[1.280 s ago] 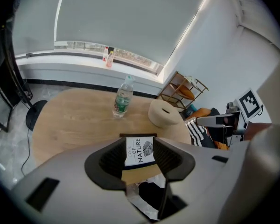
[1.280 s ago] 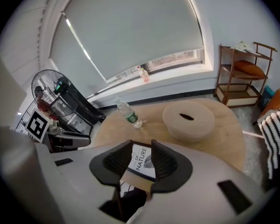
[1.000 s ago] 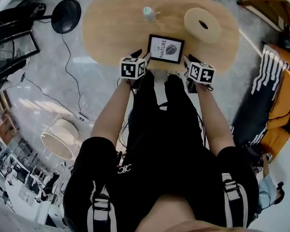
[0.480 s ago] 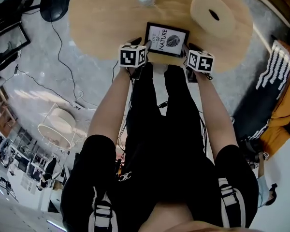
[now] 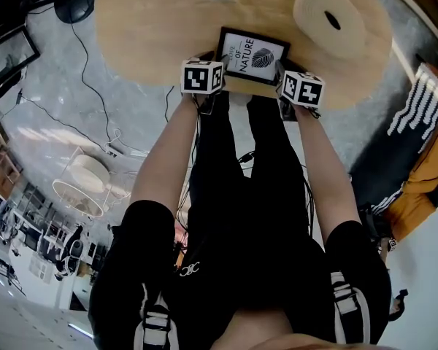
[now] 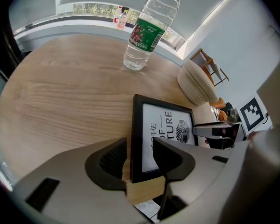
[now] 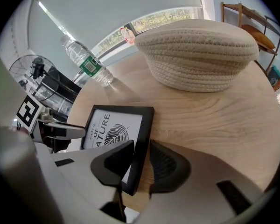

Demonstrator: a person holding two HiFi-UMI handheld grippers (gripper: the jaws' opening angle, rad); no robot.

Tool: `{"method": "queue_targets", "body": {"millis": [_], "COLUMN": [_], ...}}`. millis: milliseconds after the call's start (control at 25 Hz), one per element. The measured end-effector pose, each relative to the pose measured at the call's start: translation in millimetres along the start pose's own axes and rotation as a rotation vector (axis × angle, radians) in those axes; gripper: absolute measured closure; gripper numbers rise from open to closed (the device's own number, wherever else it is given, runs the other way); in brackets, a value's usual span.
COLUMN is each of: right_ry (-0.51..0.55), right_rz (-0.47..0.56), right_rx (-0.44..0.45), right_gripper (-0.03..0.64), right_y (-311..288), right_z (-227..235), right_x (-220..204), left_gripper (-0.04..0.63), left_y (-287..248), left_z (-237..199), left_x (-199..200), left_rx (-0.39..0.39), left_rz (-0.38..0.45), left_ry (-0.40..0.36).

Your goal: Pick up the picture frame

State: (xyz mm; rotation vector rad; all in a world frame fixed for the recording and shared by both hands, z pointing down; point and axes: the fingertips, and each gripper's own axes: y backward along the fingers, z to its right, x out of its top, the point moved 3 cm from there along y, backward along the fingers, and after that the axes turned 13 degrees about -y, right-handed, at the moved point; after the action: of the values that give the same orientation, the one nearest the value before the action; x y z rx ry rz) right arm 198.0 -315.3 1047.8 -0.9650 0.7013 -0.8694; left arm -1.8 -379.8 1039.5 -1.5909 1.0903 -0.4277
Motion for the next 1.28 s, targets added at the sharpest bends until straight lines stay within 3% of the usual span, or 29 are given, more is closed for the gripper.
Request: {"method": "queue_targets", "body": {"millis": [200, 360, 560, 840, 1080, 1280], "right_ry": [0.003, 0.0, 0.079, 0.192, 0.296, 0.413], "right_rz": [-0.003, -0.014, 0.035, 0.198, 0.392, 0.539], "right_rx": [0.007, -0.009, 0.009, 0.061, 0.121, 0.185], "right_gripper": [0.511, 0.517, 0.517, 0.518, 0.523, 0.525], "right_y": [-1, 10, 58, 179, 293, 391], "right_z": [-1, 1, -24, -88, -166, -230], "right_x": [0, 1, 7, 29, 50, 48], "left_gripper": [0.466, 0.48, 0.495, 0.506, 0.506, 0.506], "left_y": [-7, 3, 51, 171, 298, 404], "left_z": [0, 10, 26, 62, 85, 111], "left_x": [-2, -3, 6, 38, 67, 67], "left_rx": [0.031, 0.047, 0.028, 0.054, 0.113, 0.164], "left_rz": [-0.012, -0.032, 0.031, 0.162, 0.323, 0.477], "left_ry": [0.011, 0.0, 0.001, -0.054, -0.081, -0.08]}}
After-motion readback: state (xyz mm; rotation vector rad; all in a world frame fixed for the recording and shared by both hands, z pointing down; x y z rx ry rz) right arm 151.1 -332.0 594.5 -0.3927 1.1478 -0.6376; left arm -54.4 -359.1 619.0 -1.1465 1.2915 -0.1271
